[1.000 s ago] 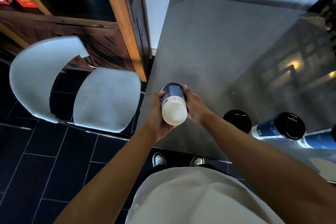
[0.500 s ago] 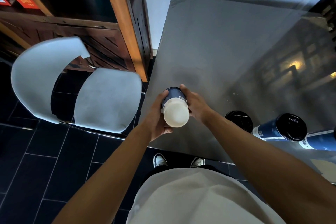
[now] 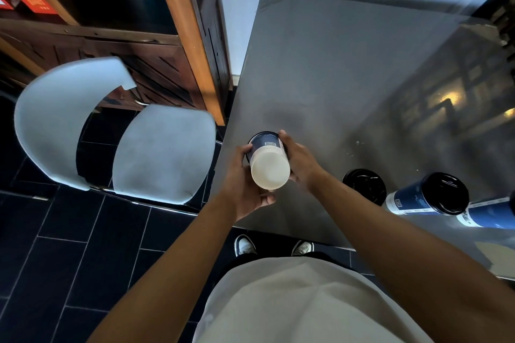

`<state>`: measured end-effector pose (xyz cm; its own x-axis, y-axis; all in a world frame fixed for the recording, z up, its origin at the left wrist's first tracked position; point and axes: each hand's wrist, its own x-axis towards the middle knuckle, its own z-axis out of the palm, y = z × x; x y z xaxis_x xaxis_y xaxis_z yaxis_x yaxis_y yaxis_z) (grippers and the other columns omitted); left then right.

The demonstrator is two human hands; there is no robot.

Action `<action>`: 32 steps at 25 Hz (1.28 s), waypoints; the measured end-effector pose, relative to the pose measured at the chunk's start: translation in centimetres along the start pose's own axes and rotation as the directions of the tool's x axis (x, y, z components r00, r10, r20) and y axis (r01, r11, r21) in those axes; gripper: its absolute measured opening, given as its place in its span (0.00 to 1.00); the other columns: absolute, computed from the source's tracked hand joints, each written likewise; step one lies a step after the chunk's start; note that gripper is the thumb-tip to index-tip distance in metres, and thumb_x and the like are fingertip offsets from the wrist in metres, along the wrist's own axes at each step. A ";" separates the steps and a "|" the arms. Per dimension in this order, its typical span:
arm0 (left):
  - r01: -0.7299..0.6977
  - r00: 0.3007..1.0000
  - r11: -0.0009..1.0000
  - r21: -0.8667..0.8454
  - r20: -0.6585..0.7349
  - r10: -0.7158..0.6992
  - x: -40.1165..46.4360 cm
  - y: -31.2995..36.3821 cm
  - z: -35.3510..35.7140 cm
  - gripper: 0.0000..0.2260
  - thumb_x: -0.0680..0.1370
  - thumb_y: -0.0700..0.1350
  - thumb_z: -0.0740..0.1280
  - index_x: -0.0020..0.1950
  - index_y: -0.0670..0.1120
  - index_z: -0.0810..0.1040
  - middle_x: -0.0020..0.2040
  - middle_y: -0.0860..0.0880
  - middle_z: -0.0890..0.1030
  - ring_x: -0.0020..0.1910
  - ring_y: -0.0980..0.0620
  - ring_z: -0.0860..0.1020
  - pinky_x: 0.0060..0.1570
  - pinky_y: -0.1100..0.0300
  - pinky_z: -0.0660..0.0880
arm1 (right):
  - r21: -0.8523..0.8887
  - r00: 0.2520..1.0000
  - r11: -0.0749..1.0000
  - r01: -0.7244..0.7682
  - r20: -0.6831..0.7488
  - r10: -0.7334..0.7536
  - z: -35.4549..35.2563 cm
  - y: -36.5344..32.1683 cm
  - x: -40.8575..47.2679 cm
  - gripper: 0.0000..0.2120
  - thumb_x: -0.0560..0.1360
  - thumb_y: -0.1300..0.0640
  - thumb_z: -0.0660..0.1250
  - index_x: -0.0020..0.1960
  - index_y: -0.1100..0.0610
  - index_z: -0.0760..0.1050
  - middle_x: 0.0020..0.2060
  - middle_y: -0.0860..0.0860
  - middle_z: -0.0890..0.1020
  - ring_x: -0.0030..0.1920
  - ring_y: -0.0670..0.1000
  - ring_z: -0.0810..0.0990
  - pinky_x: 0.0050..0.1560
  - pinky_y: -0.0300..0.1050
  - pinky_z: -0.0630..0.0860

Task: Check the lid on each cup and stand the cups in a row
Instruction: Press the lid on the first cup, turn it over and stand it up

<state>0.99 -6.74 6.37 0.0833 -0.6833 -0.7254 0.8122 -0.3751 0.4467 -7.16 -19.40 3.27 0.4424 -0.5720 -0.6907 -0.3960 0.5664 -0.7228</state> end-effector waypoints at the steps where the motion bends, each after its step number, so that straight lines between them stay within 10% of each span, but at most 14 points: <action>1: 0.015 1.000 0.999 0.035 -0.018 -0.015 0.0 0.2 -0.2 0.25 0.76 0.63 0.58 0.56 0.44 0.79 0.40 0.42 0.80 0.31 0.47 0.76 0.34 0.60 0.68 | -0.033 1.000 0.999 0.009 0.001 -0.009 -0.2 -0.1 0.0 0.22 0.79 0.35 0.61 0.45 0.53 0.78 0.41 0.58 0.76 0.41 0.56 0.73 0.43 0.49 0.70; 5: 0.025 0.997 0.979 0.203 -0.078 -0.009 -0.1 0.8 -0.9 0.25 0.77 0.66 0.58 0.49 0.46 0.80 0.35 0.45 0.81 0.29 0.49 0.77 0.33 0.62 0.65 | -0.181 1.000 0.983 0.005 0.025 0.000 -0.8 0.1 0.4 0.26 0.75 0.29 0.60 0.41 0.51 0.77 0.24 0.46 0.72 0.27 0.49 0.68 0.36 0.42 0.69; 10: 0.005 0.998 0.985 0.172 -0.066 0.007 -0.3 0.4 0.2 0.25 0.77 0.68 0.60 0.52 0.46 0.78 0.33 0.46 0.81 0.25 0.50 0.76 0.27 0.63 0.70 | -0.147 0.999 0.989 -0.027 -0.028 0.023 -0.7 0.2 1.1 0.25 0.75 0.30 0.60 0.43 0.52 0.78 0.34 0.51 0.77 0.36 0.53 0.75 0.51 0.53 0.79; 21: -0.032 0.996 0.999 -0.030 -0.081 0.030 0.2 -0.6 0.2 0.28 0.78 0.67 0.55 0.49 0.43 0.76 0.31 0.45 0.73 0.22 0.51 0.68 0.26 0.65 0.62 | 0.060 0.996 0.995 -0.078 -0.033 0.080 -0.2 0.7 0.6 0.13 0.78 0.44 0.67 0.46 0.54 0.75 0.34 0.53 0.69 0.24 0.49 0.65 0.33 0.42 0.67; 27: -0.082 0.990 0.995 0.054 -0.112 0.087 1.1 -0.7 -0.8 0.28 0.75 0.71 0.63 0.49 0.47 0.84 0.35 0.45 0.82 0.27 0.51 0.75 0.22 0.66 0.65 | 0.123 0.994 0.990 -0.062 0.096 0.050 0.1 0.1 -0.1 0.17 0.79 0.48 0.67 0.60 0.60 0.77 0.46 0.56 0.79 0.42 0.57 0.78 0.45 0.49 0.77; 32: -0.254 0.942 0.959 0.126 -0.192 0.275 1.7 -1.0 -2.8 0.33 0.72 0.62 0.71 0.69 0.42 0.76 0.55 0.41 0.86 0.48 0.44 0.86 0.45 0.50 0.82 | 0.055 0.969 0.998 -0.015 0.247 0.000 -1.5 -0.2 -0.9 0.32 0.74 0.57 0.75 0.73 0.66 0.67 0.62 0.64 0.81 0.58 0.61 0.83 0.63 0.58 0.79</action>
<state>1.96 -5.72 3.22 0.4127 -0.6264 -0.6613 0.6849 -0.2652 0.6787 -8.66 -19.86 4.00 0.6275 -0.4073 -0.6636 -0.3574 0.6065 -0.7102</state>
